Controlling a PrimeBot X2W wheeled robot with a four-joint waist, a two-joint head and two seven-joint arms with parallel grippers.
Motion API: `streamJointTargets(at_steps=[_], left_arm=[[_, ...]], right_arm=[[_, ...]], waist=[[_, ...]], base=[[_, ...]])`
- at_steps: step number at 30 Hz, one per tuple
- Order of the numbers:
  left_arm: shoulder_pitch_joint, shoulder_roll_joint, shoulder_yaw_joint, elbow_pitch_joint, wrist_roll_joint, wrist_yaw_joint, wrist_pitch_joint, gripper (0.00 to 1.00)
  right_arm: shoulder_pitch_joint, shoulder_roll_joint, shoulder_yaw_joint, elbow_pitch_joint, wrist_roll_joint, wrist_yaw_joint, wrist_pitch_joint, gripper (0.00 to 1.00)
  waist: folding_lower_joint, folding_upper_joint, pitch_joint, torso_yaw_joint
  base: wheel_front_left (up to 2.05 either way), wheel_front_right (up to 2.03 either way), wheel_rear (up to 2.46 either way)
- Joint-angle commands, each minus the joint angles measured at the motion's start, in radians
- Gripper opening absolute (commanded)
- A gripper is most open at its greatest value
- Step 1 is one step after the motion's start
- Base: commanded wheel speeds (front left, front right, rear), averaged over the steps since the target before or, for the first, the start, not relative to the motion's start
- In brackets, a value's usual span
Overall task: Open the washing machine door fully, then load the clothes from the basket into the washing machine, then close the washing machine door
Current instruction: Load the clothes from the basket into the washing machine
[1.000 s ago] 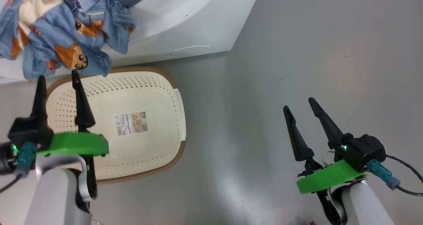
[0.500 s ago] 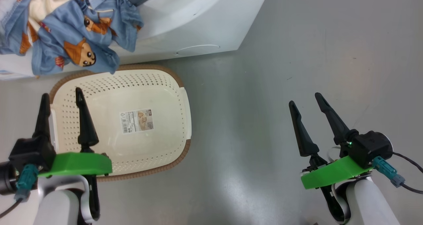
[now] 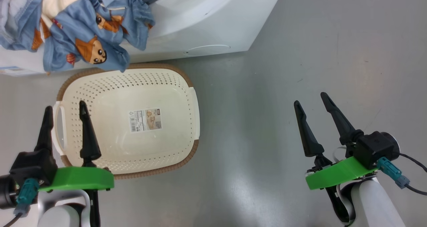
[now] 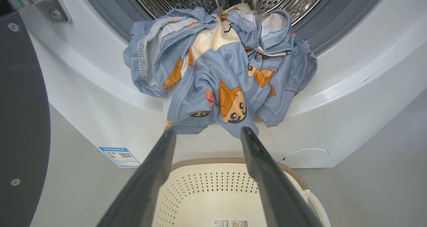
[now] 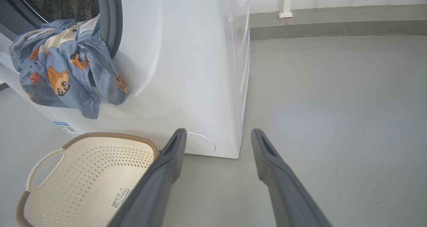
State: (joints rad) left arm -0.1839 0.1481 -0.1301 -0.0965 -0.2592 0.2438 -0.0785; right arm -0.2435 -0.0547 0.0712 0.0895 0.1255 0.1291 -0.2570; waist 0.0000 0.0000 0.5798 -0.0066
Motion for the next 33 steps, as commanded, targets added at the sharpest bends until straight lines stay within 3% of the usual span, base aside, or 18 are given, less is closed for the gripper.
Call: streamJointTargets(at_steps=[1,14,33], left_arm=[[0.022,0.020,0.032,-0.030,-0.007,0.013,0.003,1.00],[0.034,0.015,0.036,-0.047,-0.022,0.030,0.012,1.00],[-0.220,0.076,0.065,0.173,-0.029,0.003,0.005,1.00]], right_arm=[[0.005,0.005,0.018,-0.020,-0.006,0.002,-0.005,1.00],[0.009,0.005,0.023,-0.020,-0.008,0.002,-0.005,1.00],[-0.008,0.005,0.063,-0.020,0.032,0.002,-0.005,1.00]], waist=[[0.0000,0.0000,-0.004,0.003],[0.0000,0.0000,-0.008,0.007],[0.0000,0.0000,0.021,-0.080]], base=[[0.00,0.00,0.00],[0.00,0.00,0.00],[0.00,0.00,0.00]])
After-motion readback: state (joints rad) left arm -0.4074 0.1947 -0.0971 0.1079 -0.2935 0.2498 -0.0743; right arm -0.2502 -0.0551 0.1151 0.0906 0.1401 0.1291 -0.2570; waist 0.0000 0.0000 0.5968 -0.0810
